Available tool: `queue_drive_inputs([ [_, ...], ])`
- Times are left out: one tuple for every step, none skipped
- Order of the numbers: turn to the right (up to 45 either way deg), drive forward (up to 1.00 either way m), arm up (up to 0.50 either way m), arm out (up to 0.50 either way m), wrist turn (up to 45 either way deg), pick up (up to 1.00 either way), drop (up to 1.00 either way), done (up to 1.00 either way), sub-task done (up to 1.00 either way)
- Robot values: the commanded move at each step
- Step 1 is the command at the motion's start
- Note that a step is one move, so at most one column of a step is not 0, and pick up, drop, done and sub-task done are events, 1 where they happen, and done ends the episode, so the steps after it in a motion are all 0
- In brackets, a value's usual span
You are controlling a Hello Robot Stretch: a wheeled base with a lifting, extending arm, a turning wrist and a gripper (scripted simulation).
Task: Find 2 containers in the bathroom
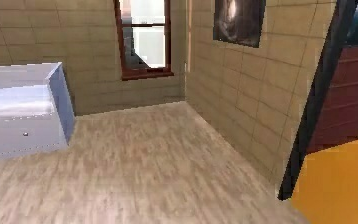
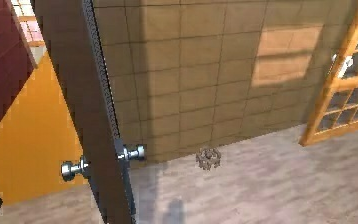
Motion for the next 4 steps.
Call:
queue_drive_inputs([
  [0.0,0.25,0.0,0.0,0.0,0.0,0.0,0.0,0.0],
  [24.0,0.0,0.0,0.0,0.0,0.0,0.0,0.0,0.0],
  [3.0,0.0,0.0,0.0,0.0,0.0,0.0,0.0,0.0],
  [0.0,0.25,0.0,0.0,0.0,0.0,0.0,0.0,0.0],
])
